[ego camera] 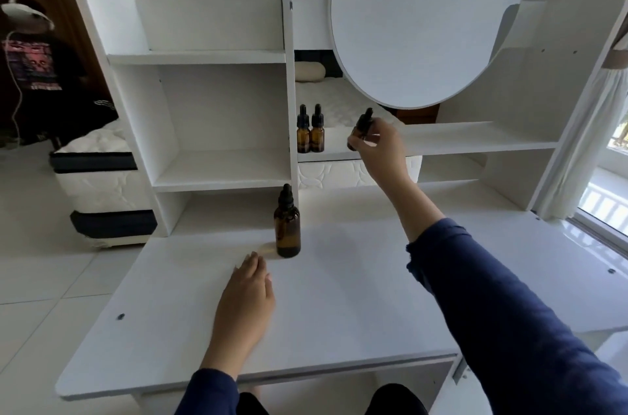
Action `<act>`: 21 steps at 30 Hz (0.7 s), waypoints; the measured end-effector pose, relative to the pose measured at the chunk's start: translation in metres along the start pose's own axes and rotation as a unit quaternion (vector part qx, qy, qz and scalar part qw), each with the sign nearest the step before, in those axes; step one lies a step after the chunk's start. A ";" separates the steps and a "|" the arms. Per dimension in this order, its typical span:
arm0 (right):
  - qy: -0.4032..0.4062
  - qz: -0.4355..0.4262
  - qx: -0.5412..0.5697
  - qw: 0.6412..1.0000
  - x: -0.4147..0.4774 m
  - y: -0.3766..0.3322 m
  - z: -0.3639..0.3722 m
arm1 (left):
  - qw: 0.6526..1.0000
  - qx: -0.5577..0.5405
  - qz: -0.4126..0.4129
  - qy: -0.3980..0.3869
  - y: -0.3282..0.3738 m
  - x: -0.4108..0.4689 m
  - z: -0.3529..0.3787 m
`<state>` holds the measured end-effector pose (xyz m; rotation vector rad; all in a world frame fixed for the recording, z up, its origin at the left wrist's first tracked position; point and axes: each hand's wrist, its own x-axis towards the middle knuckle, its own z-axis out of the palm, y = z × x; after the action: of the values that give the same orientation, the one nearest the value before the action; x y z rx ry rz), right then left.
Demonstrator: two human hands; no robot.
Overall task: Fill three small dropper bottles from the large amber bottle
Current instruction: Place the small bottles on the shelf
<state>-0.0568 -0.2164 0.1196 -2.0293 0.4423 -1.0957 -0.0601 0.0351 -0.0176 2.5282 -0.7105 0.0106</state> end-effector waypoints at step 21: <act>-0.070 0.009 -0.032 0.997 0.011 -0.014 0.027 | 1.000 0.003 -0.007 0.005 -0.001 0.002 -0.001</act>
<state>-0.0293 -0.2014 0.1271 -2.1383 0.4282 -0.9310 -0.0580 0.0351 -0.0172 2.5374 -0.6905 0.0223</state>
